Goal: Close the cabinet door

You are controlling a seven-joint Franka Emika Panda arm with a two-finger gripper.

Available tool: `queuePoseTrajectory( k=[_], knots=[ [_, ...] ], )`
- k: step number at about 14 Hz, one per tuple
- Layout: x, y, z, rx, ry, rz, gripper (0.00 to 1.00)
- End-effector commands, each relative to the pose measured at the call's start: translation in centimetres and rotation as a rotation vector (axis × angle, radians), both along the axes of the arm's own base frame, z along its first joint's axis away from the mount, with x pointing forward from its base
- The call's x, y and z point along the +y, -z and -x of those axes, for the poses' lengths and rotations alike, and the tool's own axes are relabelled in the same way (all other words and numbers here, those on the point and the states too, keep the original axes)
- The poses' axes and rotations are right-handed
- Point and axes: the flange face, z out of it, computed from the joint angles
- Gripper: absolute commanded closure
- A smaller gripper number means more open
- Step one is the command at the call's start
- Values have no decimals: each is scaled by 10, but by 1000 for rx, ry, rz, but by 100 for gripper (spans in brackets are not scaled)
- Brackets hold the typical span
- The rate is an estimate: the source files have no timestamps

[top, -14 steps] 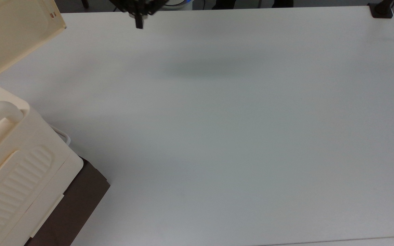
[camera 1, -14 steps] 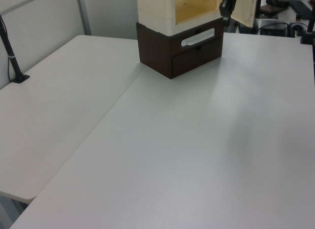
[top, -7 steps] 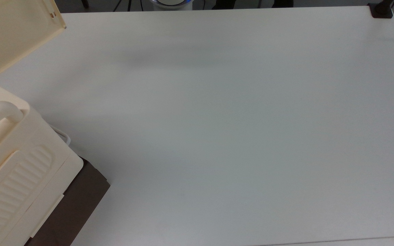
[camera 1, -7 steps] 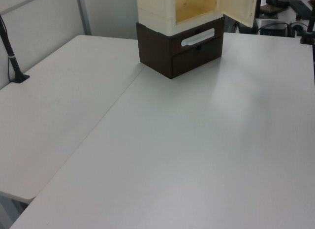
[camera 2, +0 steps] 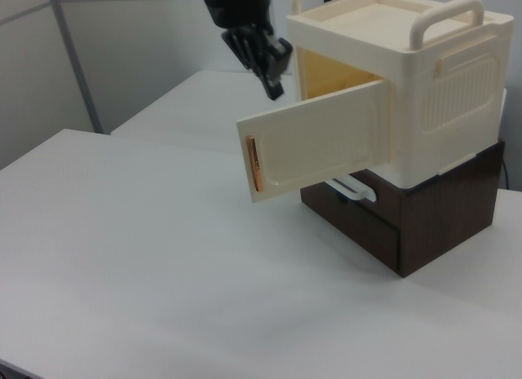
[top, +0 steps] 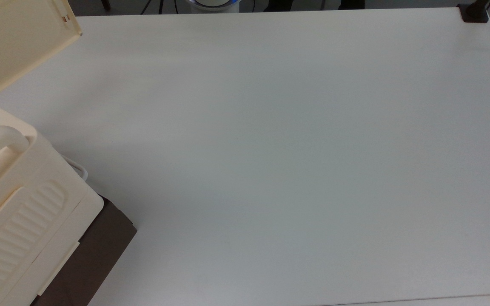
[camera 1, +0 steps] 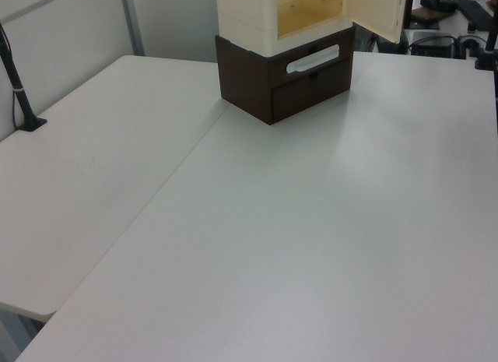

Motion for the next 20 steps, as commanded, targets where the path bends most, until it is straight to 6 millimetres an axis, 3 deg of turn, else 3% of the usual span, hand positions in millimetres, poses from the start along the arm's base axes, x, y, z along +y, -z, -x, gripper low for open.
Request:
queuePoseTrajectory(
  k=[1, 6, 8, 11, 15, 17, 20],
  knots=[
    [-30, 7, 16, 12, -24, -3, 100],
    [-44, 52, 6, 95, -88, -29, 100],
    [-36, 71, -15, 102, -100, -72, 100],
    [-19, 62, -43, -72, -131, -96, 100],
    [-1, 71, -92, -235, -97, -37, 100],
    [-8, 78, -105, -311, -30, -10, 100],
    [-9, 80, -107, -313, -32, -5, 100]
  ],
)
